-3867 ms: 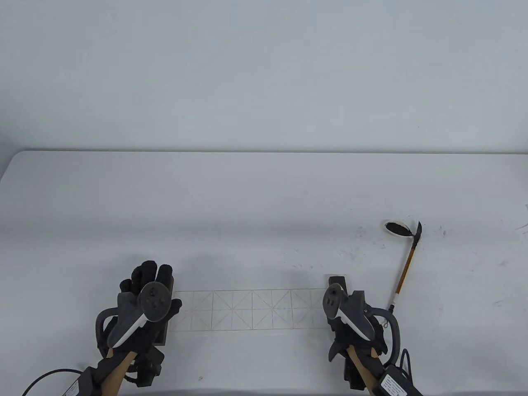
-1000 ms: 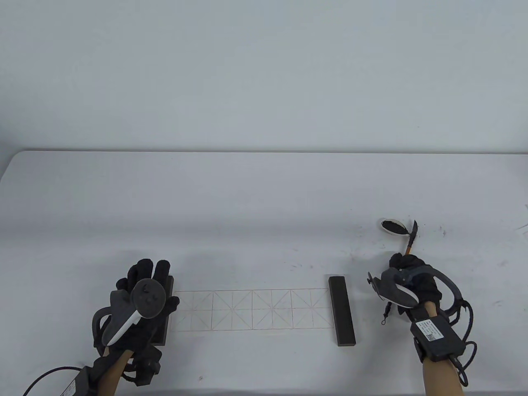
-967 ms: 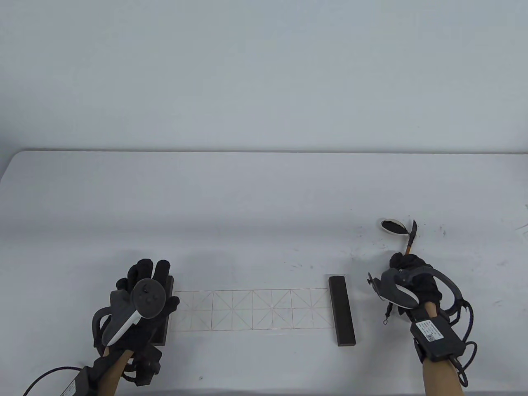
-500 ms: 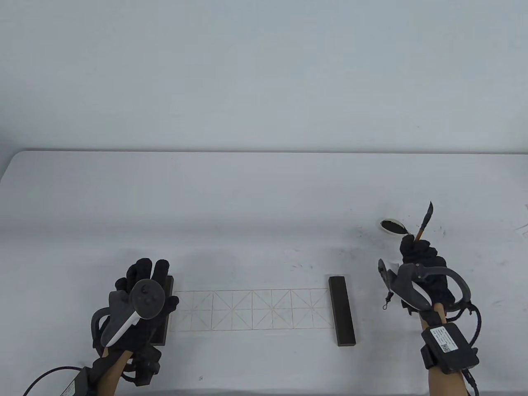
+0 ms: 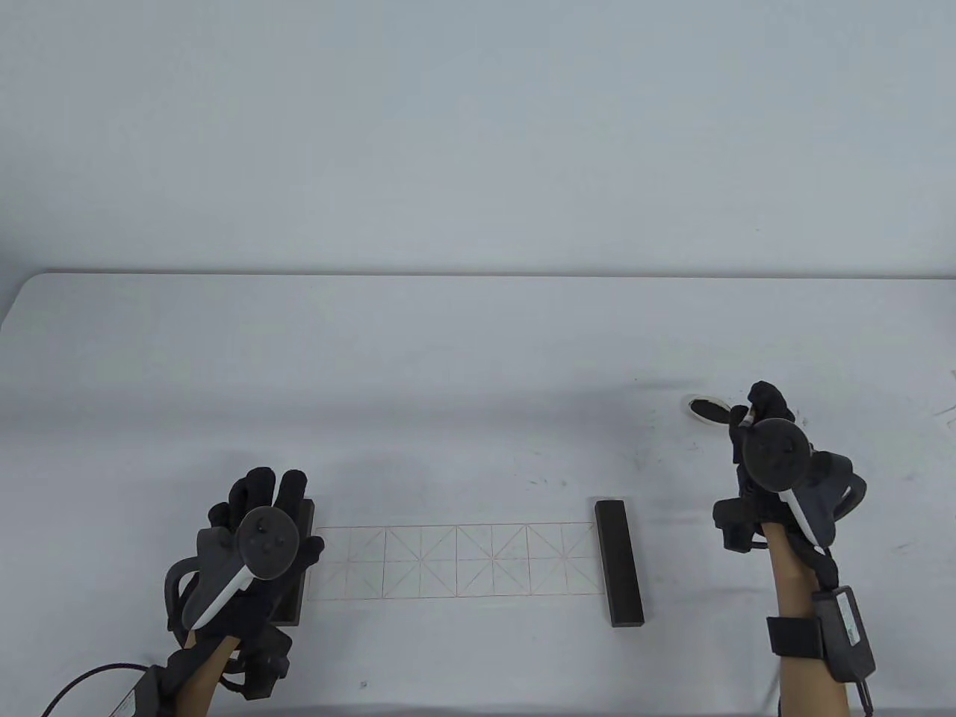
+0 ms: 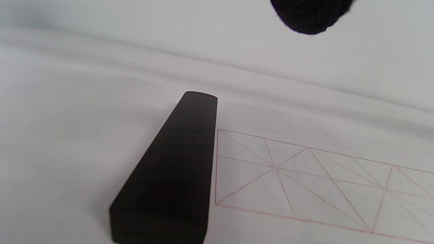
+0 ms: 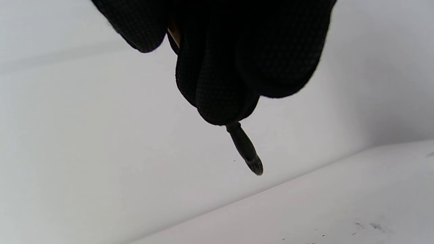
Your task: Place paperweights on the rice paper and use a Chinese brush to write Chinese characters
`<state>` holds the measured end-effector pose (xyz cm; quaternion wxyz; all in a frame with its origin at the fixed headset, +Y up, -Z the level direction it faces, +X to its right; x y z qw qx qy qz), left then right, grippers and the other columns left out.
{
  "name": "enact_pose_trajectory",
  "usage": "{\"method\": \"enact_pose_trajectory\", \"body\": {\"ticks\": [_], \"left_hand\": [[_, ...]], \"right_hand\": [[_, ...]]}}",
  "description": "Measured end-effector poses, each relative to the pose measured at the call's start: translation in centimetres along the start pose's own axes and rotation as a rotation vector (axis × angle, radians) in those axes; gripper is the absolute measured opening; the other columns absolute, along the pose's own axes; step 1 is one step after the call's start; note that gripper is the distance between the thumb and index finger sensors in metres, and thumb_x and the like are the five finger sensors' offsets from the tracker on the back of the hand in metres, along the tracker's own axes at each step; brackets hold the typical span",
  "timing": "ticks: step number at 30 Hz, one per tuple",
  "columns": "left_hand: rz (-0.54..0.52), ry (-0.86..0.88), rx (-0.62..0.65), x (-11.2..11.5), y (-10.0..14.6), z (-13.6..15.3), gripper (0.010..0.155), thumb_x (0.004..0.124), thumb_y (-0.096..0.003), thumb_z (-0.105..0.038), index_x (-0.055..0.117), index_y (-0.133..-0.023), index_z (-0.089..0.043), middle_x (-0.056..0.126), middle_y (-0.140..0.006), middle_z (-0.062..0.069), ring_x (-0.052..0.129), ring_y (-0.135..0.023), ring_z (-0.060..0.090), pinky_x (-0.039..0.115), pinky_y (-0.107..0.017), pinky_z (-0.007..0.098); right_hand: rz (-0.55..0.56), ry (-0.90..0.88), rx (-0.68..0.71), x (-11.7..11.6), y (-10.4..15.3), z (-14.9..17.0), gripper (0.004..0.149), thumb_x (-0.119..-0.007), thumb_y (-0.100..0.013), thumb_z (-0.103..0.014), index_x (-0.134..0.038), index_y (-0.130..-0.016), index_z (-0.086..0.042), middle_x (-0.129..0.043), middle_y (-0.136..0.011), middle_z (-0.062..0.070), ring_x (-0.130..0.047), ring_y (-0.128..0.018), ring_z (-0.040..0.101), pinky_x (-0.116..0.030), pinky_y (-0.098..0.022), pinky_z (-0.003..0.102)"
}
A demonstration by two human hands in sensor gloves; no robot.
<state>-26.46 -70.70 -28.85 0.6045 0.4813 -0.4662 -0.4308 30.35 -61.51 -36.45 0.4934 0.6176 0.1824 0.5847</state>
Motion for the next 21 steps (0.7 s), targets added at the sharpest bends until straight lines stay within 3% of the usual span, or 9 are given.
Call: {"method": "enact_pose_trajectory", "body": {"ticks": [4,9,21], "left_hand": [[0.005,0.000,-0.004,0.1,-0.1,0.0,0.085,0.059,-0.0518,-0.056,0.002,-0.114,-0.045,0.000,-0.126,0.003,0.010,-0.122,0.033,0.011,-0.088,0.049],[0.011,0.005,-0.010,0.1,-0.1,0.1,0.084,0.059,-0.0518,-0.056,0.002,-0.114,-0.045,0.000,-0.126,0.003,0.010,-0.122,0.032,0.010,-0.088,0.049],[0.032,0.005,-0.014,0.2,-0.2,0.0,0.084,0.059,-0.0518,-0.056,0.002,-0.114,-0.045,0.000,-0.126,0.002,0.009,-0.122,0.032,0.010,-0.088,0.049]], "right_hand": [[0.052,-0.195,-0.179,-1.4,-0.7,2.8,0.046,-0.070,-0.054,-0.033,-0.071,-0.089,-0.002,-0.097,-0.064,0.013,-0.104,-0.045,0.020,-0.089,-0.029,0.030],[0.138,-0.315,-0.354,-3.1,-0.4,5.6,0.045,-0.074,-0.052,-0.038,-0.076,-0.084,-0.006,-0.098,-0.062,0.011,-0.104,-0.042,0.019,-0.089,-0.026,0.029],[0.123,-0.283,-0.448,-5.4,0.0,7.7,0.046,-0.071,-0.054,-0.037,-0.074,-0.086,-0.004,-0.097,-0.064,0.013,-0.104,-0.044,0.021,-0.089,-0.027,0.029]]}}
Point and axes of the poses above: the tracker on the back of each hand, its own z axis roughly to the little-finger side, its own y axis roughly from the fingertips to the wrist, x = y × z, the point moved 1 cm from there along -y, roughly from the wrist to the fingertips
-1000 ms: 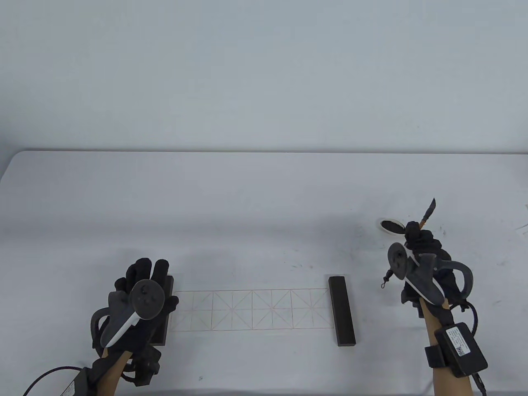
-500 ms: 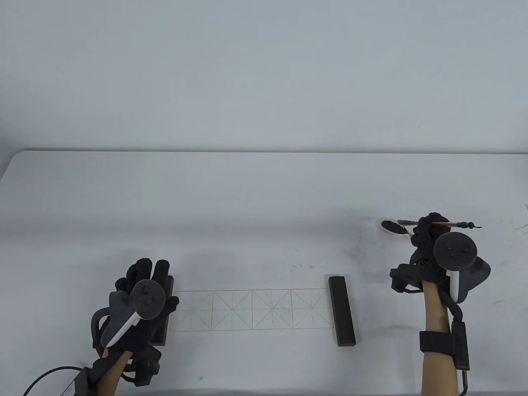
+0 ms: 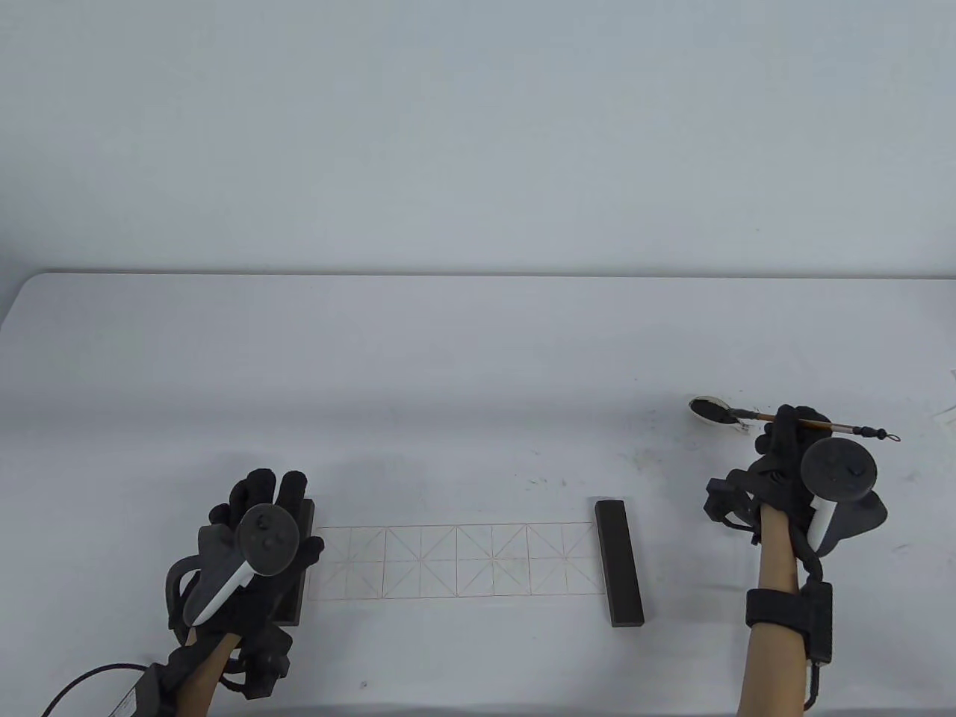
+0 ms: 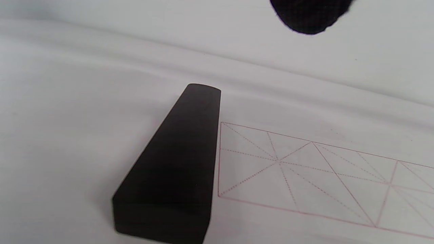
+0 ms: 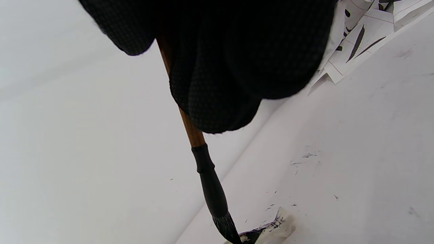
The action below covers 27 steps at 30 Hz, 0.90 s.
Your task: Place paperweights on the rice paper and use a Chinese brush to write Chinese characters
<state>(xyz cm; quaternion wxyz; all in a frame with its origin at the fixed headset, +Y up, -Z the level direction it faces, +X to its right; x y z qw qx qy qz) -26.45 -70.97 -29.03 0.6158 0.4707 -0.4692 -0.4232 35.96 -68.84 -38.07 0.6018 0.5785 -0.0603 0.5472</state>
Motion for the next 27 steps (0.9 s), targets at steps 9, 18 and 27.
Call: {"method": "enact_pose_trajectory", "body": {"ticks": [9,18,27], "left_hand": [[0.003,-0.002,-0.003,0.0,-0.1,0.0,0.084,0.059,-0.0519,-0.056,0.003,-0.114,-0.044,0.000,-0.126,0.003,0.010,-0.122,0.033,0.010,-0.088,0.049],[-0.001,0.001,-0.006,-0.1,-0.1,0.1,0.085,0.059,-0.0518,-0.056,0.002,-0.114,-0.044,0.000,-0.126,0.003,0.010,-0.122,0.033,0.010,-0.088,0.049],[0.005,-0.001,-0.008,0.0,-0.1,0.1,0.084,0.059,-0.0519,-0.056,0.003,-0.114,-0.044,0.000,-0.126,0.003,0.010,-0.122,0.033,0.010,-0.088,0.049]], "right_hand": [[-0.012,0.040,0.000,0.1,-0.2,0.5,0.047,-0.070,-0.055,-0.037,-0.074,-0.088,-0.003,-0.097,-0.066,0.015,-0.103,-0.045,0.023,-0.089,-0.028,0.031],[-0.010,0.080,0.061,1.0,-0.2,-0.4,0.048,-0.068,-0.056,-0.038,-0.073,-0.088,-0.003,-0.096,-0.067,0.015,-0.103,-0.046,0.023,-0.089,-0.029,0.031],[-0.051,0.083,0.050,0.5,-0.3,-0.4,0.049,-0.067,-0.057,-0.036,-0.072,-0.090,-0.001,-0.095,-0.069,0.017,-0.103,-0.049,0.025,-0.089,-0.031,0.033]]}}
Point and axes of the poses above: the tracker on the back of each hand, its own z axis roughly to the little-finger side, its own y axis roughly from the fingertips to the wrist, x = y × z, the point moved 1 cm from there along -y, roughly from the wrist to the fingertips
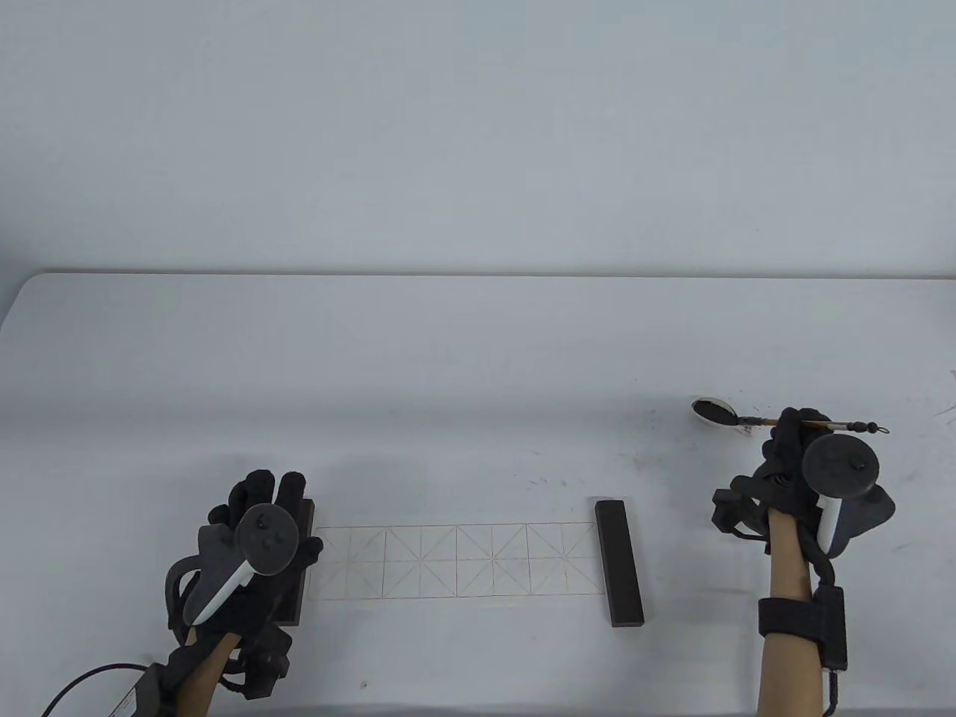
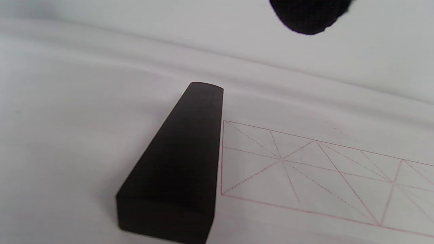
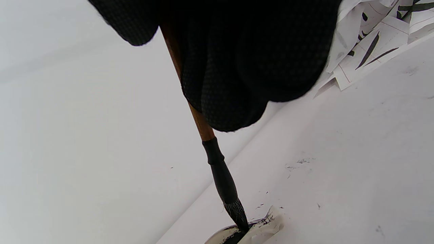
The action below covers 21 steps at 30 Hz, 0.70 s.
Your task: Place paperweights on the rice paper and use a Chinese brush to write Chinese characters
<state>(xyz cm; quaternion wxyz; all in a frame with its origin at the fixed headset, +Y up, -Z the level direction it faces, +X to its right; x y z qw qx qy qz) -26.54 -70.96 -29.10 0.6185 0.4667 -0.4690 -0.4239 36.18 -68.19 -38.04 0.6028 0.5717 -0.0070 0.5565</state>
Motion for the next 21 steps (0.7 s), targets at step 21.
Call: {"method": "enact_pose_trajectory", "body": {"ticks": [21], "left_hand": [[-0.007,0.014,-0.012,-0.1,0.0,0.3,0.084,0.059,-0.0520,-0.056,0.002,-0.114,-0.045,0.000,-0.126,0.003,0.009,-0.122,0.032,0.010,-0.088,0.049]], "right_hand": [[0.013,-0.043,0.568,3.8,9.3,-9.5,0.046,-0.070,-0.055,-0.038,-0.077,-0.085,-0.005,-0.099,-0.062,0.014,-0.104,-0.042,0.020,-0.090,-0.026,0.028]]}}
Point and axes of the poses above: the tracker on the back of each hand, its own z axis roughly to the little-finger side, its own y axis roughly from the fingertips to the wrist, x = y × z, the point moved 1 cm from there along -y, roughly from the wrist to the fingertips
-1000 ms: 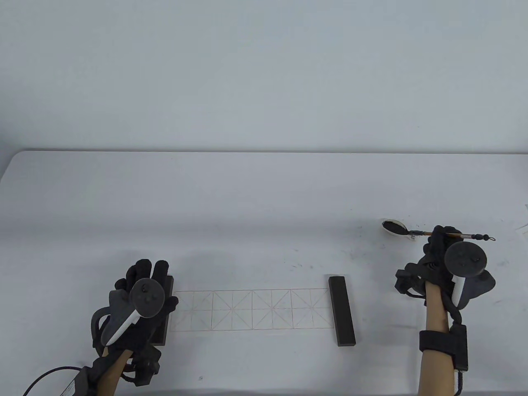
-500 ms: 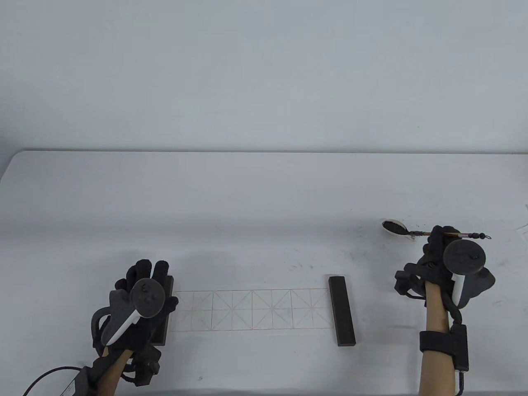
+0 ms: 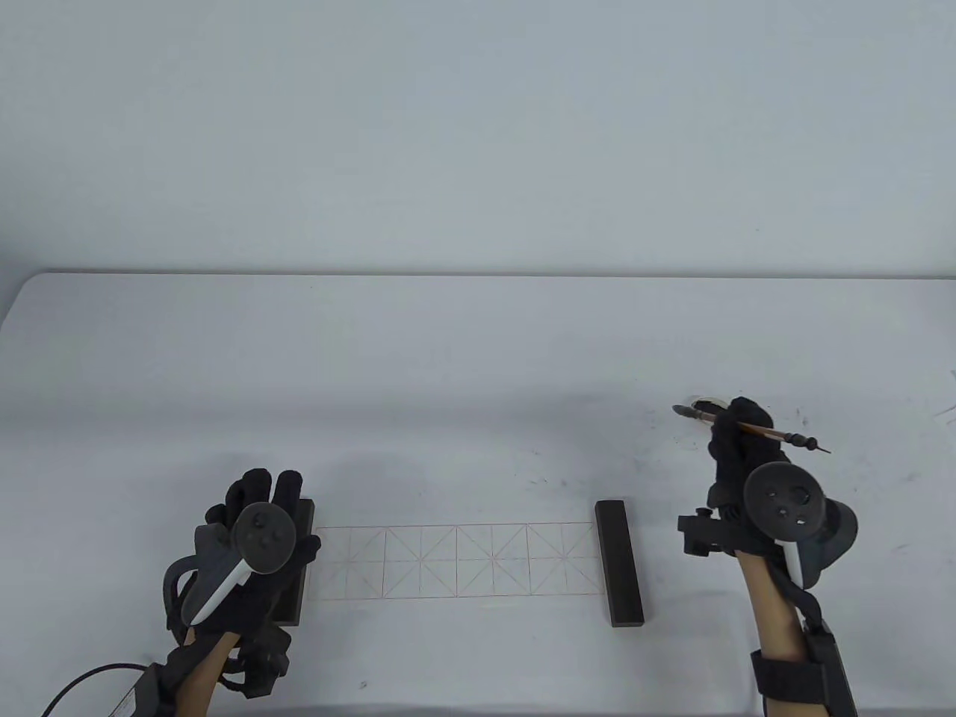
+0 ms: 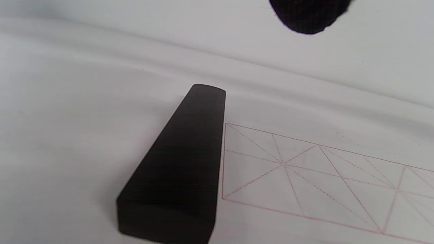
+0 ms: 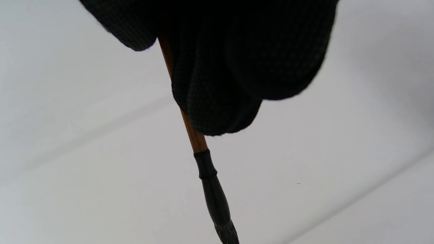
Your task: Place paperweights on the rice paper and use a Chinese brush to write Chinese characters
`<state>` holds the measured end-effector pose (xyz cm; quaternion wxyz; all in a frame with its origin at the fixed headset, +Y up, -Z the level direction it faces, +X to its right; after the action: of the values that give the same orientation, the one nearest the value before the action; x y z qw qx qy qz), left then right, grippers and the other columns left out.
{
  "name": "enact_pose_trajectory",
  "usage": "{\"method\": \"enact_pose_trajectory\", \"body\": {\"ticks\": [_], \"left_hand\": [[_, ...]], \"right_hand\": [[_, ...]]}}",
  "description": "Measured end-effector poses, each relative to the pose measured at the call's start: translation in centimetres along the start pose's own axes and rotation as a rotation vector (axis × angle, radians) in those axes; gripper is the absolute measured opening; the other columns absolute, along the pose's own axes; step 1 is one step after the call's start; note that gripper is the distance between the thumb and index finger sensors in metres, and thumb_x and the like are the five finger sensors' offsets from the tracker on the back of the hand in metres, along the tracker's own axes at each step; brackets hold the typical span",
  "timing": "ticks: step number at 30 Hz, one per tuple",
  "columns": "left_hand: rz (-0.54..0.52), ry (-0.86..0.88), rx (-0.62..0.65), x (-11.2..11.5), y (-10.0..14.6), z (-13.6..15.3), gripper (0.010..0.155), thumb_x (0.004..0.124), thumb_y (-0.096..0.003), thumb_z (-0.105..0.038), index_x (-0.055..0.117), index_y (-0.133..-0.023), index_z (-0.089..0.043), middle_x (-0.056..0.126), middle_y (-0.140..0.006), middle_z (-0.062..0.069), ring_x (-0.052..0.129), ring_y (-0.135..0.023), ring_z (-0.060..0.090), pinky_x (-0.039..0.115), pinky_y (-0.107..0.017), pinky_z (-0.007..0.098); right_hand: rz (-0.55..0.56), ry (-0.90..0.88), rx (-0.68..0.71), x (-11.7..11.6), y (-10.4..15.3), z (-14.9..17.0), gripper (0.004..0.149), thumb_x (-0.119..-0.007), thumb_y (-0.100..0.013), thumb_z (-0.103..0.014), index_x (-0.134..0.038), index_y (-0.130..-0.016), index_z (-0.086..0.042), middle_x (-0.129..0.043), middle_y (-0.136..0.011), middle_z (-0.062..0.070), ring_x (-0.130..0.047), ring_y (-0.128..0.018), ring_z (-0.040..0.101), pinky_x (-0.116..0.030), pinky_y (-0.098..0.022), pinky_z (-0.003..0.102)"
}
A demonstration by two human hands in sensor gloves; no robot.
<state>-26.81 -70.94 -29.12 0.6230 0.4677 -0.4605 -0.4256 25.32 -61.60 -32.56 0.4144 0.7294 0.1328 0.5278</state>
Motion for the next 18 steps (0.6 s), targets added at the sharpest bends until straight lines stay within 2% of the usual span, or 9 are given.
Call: {"method": "enact_pose_trajectory", "body": {"ticks": [4,9,18], "left_hand": [[-0.005,-0.001,-0.003,0.0,0.0,0.1,0.084,0.059,-0.0520,-0.056,0.002,-0.114,-0.045,-0.001,-0.126,0.003,0.009,-0.122,0.032,0.010,-0.088,0.049],[-0.008,0.004,-0.012,-0.1,0.0,0.2,0.084,0.058,-0.0522,-0.056,0.002,-0.114,-0.045,-0.001,-0.126,0.003,0.009,-0.122,0.032,0.010,-0.088,0.049],[-0.013,0.023,-0.024,-0.2,-0.1,0.6,0.083,0.058,-0.0528,-0.055,0.002,-0.114,-0.045,-0.001,-0.126,0.002,0.009,-0.122,0.032,0.010,-0.088,0.049]], "right_hand": [[0.005,-0.042,0.173,-0.7,2.5,-5.3,0.044,-0.074,-0.052,-0.040,-0.082,-0.080,-0.008,-0.101,-0.057,0.011,-0.105,-0.037,0.017,-0.090,-0.023,0.026],[-0.040,-0.108,0.340,-2.5,5.8,-11.6,0.040,-0.077,-0.050,-0.041,-0.084,-0.075,-0.011,-0.102,-0.053,0.009,-0.104,-0.033,0.016,-0.089,-0.020,0.024],[-0.101,-0.139,0.566,-6.2,11.3,-20.5,0.037,-0.075,-0.052,-0.040,-0.084,-0.075,-0.013,-0.101,-0.052,0.009,-0.104,-0.032,0.016,-0.088,-0.020,0.024]]}}
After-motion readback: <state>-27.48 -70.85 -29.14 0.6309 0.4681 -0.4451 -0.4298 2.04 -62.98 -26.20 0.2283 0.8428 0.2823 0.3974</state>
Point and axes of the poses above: the tracker on the back of each hand, its own z axis roughly to the little-finger side, its own y axis roughly from the fingertips to the wrist, x = y × z, the point moved 1 cm from there along -y, roughly from the wrist to the fingertips
